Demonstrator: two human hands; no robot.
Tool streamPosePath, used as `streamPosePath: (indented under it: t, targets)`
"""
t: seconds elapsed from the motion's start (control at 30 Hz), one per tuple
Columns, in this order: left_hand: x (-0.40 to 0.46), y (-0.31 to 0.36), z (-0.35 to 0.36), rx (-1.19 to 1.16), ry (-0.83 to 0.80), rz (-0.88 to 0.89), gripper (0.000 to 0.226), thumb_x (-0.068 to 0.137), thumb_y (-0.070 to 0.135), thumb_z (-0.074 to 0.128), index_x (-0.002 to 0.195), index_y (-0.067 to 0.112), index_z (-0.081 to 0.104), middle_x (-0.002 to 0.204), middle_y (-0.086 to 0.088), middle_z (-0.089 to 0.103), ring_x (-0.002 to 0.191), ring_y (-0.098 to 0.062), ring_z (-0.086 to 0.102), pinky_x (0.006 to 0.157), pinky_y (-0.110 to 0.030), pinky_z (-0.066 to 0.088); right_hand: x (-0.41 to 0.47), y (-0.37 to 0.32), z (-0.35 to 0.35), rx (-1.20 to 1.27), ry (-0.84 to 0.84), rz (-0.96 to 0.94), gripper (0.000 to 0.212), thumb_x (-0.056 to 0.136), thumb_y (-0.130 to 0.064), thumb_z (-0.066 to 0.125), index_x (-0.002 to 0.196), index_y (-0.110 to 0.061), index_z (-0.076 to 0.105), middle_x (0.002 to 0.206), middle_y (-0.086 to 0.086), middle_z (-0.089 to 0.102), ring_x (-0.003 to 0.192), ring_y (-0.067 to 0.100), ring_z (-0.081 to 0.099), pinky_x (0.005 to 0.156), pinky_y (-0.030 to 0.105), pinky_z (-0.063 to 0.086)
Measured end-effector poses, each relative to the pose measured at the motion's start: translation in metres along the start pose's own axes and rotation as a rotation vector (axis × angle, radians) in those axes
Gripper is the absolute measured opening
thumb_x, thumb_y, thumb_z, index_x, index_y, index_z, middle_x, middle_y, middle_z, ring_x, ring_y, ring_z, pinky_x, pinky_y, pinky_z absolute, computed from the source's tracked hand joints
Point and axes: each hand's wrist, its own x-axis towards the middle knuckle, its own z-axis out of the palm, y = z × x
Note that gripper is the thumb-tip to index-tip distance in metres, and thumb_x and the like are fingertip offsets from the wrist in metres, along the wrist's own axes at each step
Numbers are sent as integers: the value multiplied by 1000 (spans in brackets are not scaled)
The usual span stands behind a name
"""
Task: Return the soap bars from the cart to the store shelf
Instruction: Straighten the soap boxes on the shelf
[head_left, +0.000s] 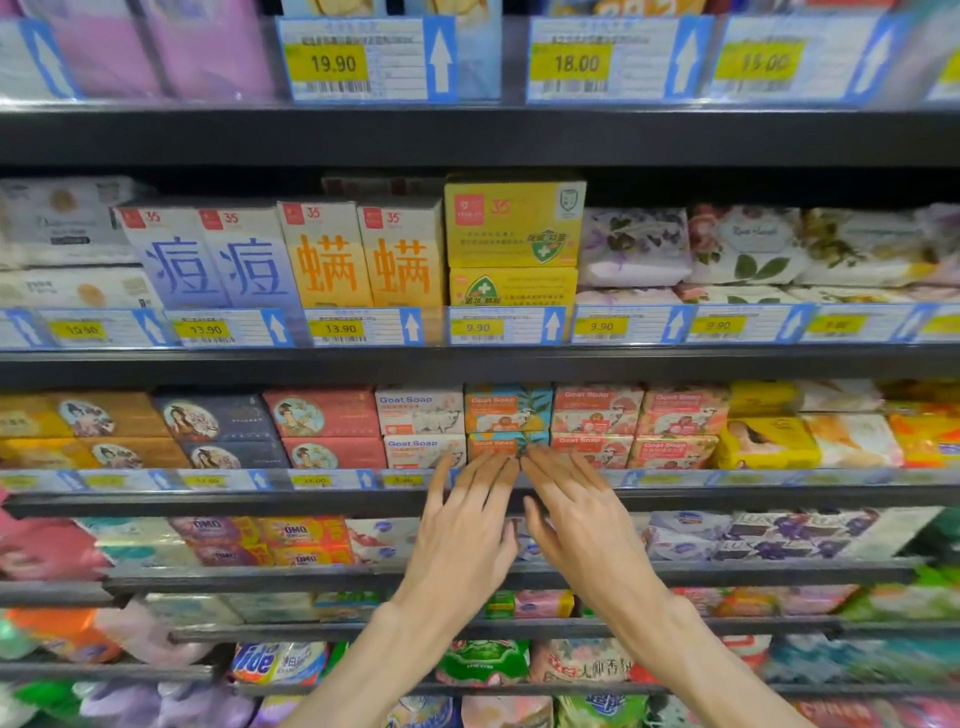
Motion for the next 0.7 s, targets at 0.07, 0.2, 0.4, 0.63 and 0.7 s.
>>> streamPosePath:
  t: [0.07,0.2,0.4,0.63,0.7]
  targets:
    - [1,1,0,-8,14,-5,62,90,32,52,148,17,39,150,1,45,141,-16,38,121,-52,19,0,1,2,10,-20,8,45,96,-25,44,137,-9,54,142,7,56,131,17,52,115,38,36]
    - [2,2,0,-20,23,-17,61,90,32,53,147,17,40,149,1,46,140,-15,40,120,-53,19,2,0,0,40,-38,34,47,95,-25,45,139,-10,53,143,7,54,132,17,51,116,38,35]
    - [-2,-1,-7,-86,43,-7,51,95,34,47,145,22,43,147,6,47,139,-12,39,120,-50,19,2,-3,-10,62,-31,22,43,97,-27,47,135,-10,56,139,6,58,129,18,54,115,35,36]
    - [8,-34,-42,-112,293,9,44,93,14,56,137,13,52,139,-2,51,136,-23,42,117,-47,26,34,-10,-38,85,104,-6,37,94,-16,57,131,-9,58,132,7,59,125,24,52,103,33,46]
    - [18,-49,-52,-52,294,-47,50,90,12,58,139,12,50,134,-6,53,128,-28,46,115,-48,30,48,-9,-43,-6,102,65,37,92,-20,62,127,-9,60,122,10,61,114,30,56,93,38,52]
